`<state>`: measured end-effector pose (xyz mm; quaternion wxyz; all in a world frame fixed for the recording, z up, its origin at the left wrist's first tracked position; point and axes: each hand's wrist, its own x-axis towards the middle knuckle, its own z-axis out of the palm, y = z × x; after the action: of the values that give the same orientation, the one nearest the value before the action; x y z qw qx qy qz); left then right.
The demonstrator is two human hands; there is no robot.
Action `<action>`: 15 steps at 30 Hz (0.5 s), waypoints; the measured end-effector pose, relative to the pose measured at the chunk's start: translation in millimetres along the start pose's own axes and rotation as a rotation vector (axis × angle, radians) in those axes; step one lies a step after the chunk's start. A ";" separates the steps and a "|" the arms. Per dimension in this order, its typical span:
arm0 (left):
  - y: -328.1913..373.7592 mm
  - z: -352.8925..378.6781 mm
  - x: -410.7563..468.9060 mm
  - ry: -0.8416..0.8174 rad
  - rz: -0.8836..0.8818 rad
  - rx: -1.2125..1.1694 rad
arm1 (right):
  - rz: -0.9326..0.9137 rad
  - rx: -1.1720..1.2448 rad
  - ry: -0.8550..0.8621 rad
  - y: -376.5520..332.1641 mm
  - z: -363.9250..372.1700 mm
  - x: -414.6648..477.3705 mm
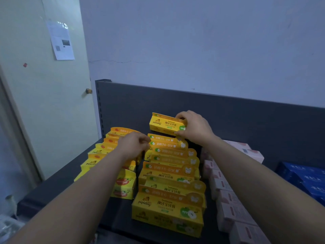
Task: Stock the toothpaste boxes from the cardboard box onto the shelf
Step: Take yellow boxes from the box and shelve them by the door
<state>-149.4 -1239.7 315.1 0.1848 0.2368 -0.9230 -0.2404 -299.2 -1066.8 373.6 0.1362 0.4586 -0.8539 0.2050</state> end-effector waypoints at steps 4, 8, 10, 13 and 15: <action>1.4 3.0 12.9 -0.014 -0.008 0.185 | 0.053 0.004 -0.045 7.8 -5.0 -1.6; 4.6 5.0 22.9 -0.099 0.005 0.372 | 0.064 -0.018 -0.077 9.3 -3.8 -0.8; 6.6 5.1 24.5 -0.121 0.009 0.418 | 0.067 -0.022 -0.089 8.7 -3.0 -0.4; 2.5 3.1 25.8 -0.110 0.023 0.346 | 0.072 -0.018 -0.101 8.6 -2.9 0.4; -1.5 0.8 25.0 -0.113 0.034 0.282 | 0.061 -0.020 -0.109 7.9 -2.6 1.8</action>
<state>-169.7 -1253.8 319.4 0.1014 0.2307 -0.9605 -0.1182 -306.7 -1063.0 374.9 0.0877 0.4415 -0.8756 0.1754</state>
